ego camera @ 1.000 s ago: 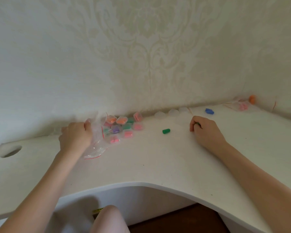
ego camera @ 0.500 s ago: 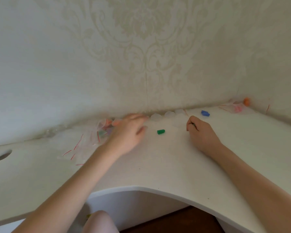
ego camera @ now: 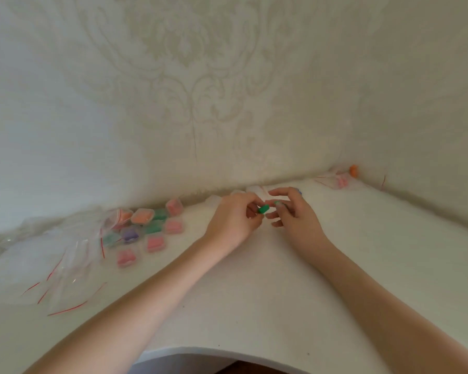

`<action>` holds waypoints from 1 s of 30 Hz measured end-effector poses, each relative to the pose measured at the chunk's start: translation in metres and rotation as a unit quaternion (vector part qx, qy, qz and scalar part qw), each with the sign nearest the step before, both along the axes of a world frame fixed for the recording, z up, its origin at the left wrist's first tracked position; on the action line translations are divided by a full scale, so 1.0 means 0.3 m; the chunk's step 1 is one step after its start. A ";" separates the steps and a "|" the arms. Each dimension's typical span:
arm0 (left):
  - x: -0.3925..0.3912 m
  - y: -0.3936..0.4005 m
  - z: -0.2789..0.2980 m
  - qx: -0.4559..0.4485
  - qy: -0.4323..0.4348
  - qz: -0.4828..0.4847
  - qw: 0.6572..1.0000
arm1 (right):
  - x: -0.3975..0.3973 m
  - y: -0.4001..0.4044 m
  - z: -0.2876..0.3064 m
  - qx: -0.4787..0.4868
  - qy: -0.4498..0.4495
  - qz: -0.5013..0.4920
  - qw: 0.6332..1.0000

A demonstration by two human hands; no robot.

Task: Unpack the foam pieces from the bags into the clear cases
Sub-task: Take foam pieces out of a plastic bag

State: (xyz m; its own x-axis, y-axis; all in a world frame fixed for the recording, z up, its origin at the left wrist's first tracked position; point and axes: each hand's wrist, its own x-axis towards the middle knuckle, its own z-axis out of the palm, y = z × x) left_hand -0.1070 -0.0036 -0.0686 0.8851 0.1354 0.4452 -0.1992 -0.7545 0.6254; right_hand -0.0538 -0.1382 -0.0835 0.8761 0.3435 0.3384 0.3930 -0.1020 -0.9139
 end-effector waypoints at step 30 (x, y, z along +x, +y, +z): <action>0.102 0.090 -0.092 0.150 0.074 0.032 0.985 | 0.010 -0.074 0.021 -0.098 0.017 -0.177 0.979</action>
